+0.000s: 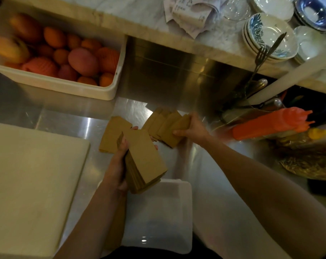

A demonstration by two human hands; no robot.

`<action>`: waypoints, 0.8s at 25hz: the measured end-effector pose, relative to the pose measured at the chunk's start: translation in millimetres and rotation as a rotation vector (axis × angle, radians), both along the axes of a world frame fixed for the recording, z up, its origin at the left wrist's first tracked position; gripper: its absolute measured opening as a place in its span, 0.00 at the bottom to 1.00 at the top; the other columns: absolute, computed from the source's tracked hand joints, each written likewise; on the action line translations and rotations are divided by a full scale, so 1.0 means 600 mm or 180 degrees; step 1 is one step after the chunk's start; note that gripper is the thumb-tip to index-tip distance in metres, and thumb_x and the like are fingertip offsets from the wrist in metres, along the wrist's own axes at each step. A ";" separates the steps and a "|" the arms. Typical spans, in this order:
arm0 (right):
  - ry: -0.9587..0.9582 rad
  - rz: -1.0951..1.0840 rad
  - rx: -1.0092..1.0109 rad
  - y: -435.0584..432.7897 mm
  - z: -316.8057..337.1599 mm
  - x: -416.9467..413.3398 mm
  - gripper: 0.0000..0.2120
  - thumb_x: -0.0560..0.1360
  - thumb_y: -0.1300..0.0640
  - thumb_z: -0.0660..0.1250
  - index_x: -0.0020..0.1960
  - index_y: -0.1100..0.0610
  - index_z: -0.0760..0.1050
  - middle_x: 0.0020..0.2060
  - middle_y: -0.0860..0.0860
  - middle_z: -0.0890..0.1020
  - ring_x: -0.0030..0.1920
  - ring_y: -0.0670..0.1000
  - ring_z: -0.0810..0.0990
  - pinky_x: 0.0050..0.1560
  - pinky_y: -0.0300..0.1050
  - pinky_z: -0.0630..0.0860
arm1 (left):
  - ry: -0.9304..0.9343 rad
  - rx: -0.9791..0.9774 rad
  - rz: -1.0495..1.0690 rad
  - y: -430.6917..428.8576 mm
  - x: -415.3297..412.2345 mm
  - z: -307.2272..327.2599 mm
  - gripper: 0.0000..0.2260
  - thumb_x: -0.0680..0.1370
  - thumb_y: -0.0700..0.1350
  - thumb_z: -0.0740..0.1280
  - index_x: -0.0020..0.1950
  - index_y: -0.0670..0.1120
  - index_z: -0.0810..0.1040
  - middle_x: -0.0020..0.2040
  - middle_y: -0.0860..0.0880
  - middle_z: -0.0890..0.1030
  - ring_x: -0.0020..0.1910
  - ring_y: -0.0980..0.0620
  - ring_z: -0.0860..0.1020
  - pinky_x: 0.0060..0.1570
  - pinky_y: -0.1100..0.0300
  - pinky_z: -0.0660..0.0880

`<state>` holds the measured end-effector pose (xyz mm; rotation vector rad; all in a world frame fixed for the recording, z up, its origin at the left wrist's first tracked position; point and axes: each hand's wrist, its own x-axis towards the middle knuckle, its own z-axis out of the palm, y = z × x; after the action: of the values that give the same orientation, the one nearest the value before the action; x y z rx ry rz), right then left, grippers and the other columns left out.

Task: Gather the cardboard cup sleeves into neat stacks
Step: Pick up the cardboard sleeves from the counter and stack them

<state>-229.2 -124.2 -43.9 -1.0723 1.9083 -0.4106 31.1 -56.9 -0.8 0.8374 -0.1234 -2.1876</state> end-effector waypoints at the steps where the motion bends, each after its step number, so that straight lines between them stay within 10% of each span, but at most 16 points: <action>1: -0.0277 -0.0021 0.0099 -0.002 0.006 0.003 0.41 0.64 0.55 0.80 0.68 0.56 0.60 0.60 0.51 0.70 0.58 0.52 0.73 0.54 0.47 0.74 | -0.0007 -0.0028 0.0022 0.000 -0.001 0.000 0.56 0.57 0.57 0.82 0.78 0.46 0.58 0.56 0.42 0.82 0.49 0.45 0.84 0.43 0.47 0.82; 9: 0.1461 0.0474 -0.0180 -0.021 -0.023 0.032 0.40 0.65 0.48 0.77 0.70 0.57 0.62 0.67 0.58 0.66 0.67 0.60 0.67 0.64 0.54 0.68 | -0.0033 -0.0030 0.0053 0.000 0.006 -0.003 0.55 0.57 0.57 0.82 0.78 0.47 0.58 0.56 0.43 0.83 0.51 0.43 0.83 0.46 0.45 0.81; 17: 0.1585 0.0517 0.0036 -0.021 -0.026 0.026 0.42 0.61 0.44 0.78 0.68 0.57 0.64 0.65 0.57 0.67 0.65 0.59 0.67 0.62 0.54 0.70 | -0.0025 -0.0035 0.0030 0.000 0.008 -0.004 0.56 0.57 0.57 0.83 0.78 0.47 0.58 0.56 0.43 0.82 0.51 0.43 0.83 0.47 0.44 0.81; 20: 0.0700 0.0407 -0.0088 -0.019 -0.011 0.023 0.39 0.62 0.50 0.80 0.64 0.56 0.62 0.60 0.53 0.71 0.60 0.55 0.72 0.56 0.53 0.74 | -0.0061 -0.0043 0.0028 -0.001 0.008 -0.006 0.57 0.56 0.58 0.83 0.78 0.46 0.58 0.55 0.42 0.83 0.51 0.43 0.83 0.46 0.44 0.81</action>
<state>-215.2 -135.4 -50.8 -1.2945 2.0155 -0.2558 35.9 -57.6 -4.5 0.8501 -0.1435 -2.1685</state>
